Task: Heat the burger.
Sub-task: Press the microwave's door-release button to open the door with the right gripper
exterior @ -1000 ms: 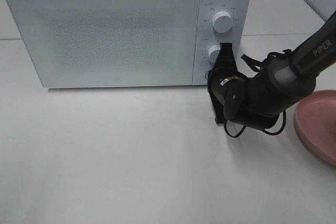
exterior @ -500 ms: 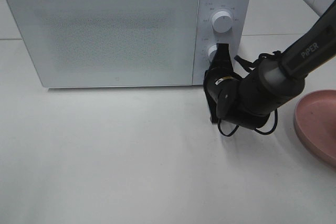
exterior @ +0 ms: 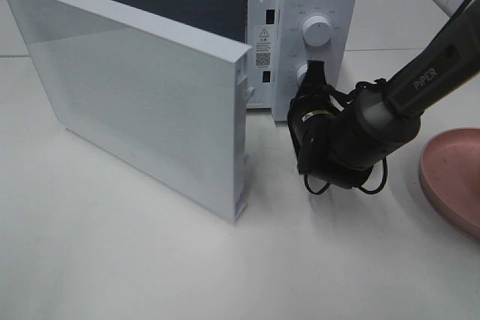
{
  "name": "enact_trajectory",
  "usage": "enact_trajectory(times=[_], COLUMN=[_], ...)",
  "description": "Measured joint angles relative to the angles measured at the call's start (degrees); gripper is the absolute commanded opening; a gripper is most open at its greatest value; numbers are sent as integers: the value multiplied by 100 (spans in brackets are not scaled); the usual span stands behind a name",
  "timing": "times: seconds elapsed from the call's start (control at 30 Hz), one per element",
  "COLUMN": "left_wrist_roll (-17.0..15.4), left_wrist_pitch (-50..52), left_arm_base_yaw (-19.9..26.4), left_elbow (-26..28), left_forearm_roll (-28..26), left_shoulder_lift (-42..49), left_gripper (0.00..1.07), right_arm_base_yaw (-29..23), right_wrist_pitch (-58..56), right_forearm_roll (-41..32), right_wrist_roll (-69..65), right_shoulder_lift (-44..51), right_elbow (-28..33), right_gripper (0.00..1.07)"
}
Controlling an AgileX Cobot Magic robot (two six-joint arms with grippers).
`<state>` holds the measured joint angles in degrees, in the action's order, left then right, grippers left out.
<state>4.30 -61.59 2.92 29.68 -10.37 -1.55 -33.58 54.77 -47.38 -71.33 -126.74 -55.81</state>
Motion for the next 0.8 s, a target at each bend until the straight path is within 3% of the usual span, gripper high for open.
enact_trajectory(times=[0.8], left_wrist_roll=[0], left_wrist_pitch=[0], left_arm_base_yaw=[0], left_elbow=[0], left_forearm_roll=[0], left_shoulder_lift=[0], left_gripper=[98], right_arm_base_yaw=[172], right_wrist_pitch=[-911], right_forearm_roll=[344], right_wrist_roll=[584], right_shoulder_lift=[682], right_elbow=[395], right_gripper=[0])
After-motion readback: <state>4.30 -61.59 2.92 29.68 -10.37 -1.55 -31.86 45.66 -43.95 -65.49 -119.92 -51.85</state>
